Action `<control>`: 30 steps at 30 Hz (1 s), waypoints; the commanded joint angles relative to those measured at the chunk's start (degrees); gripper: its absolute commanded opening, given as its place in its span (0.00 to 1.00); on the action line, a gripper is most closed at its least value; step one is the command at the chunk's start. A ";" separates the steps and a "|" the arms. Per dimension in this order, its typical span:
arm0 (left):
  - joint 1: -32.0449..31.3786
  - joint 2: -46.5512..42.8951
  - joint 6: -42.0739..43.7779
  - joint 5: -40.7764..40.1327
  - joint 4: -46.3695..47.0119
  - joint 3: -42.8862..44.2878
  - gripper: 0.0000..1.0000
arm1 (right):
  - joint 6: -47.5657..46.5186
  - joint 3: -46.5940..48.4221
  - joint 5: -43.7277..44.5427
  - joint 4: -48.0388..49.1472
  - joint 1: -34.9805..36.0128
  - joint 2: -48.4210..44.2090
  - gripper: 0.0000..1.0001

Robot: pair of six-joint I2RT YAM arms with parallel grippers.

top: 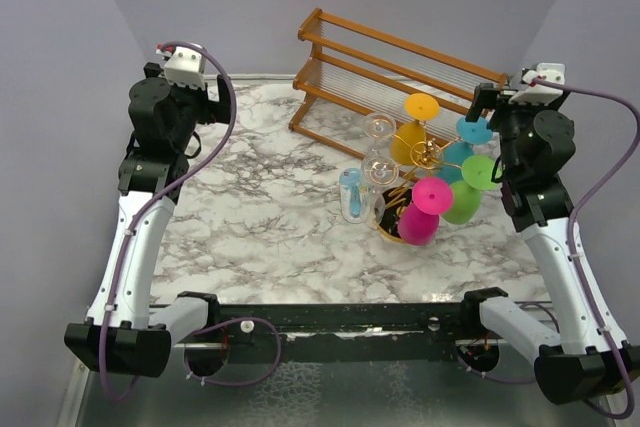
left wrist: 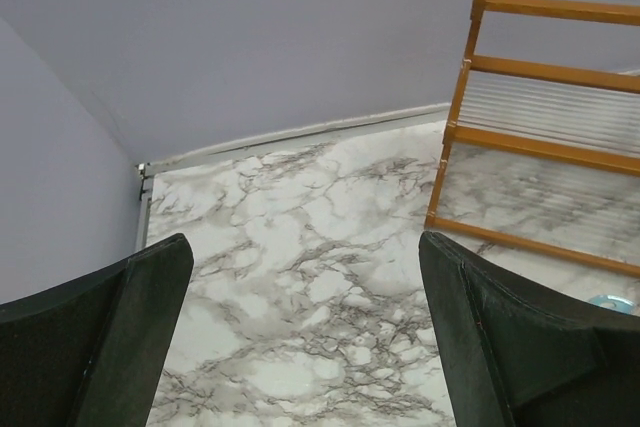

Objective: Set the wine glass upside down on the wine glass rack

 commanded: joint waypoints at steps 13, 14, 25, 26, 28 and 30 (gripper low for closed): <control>0.47 -5.11 2.85 -4.39 -1.24 3.53 0.99 | -12.70 4.57 -4.42 -2.68 -0.69 -2.68 1.00; 0.43 -5.40 2.92 -4.07 -0.72 3.41 0.99 | -12.86 4.52 -6.23 -3.98 -0.69 -2.79 0.99; 0.42 -9.18 2.41 -4.79 -3.38 0.32 0.99 | -13.79 7.15 -7.17 -15.99 -0.69 -5.38 1.00; 0.42 -9.39 2.93 -4.01 -4.07 0.24 0.99 | -13.39 7.71 -7.62 -16.93 -0.69 -5.49 1.00; 0.43 -10.22 3.43 -3.46 -3.81 -1.26 0.99 | -13.48 8.22 -9.26 -18.92 -0.69 -6.12 1.00; 0.42 -10.69 3.82 -2.72 -3.21 -2.94 0.99 | -13.61 8.23 -10.22 -19.92 -0.69 -6.73 0.99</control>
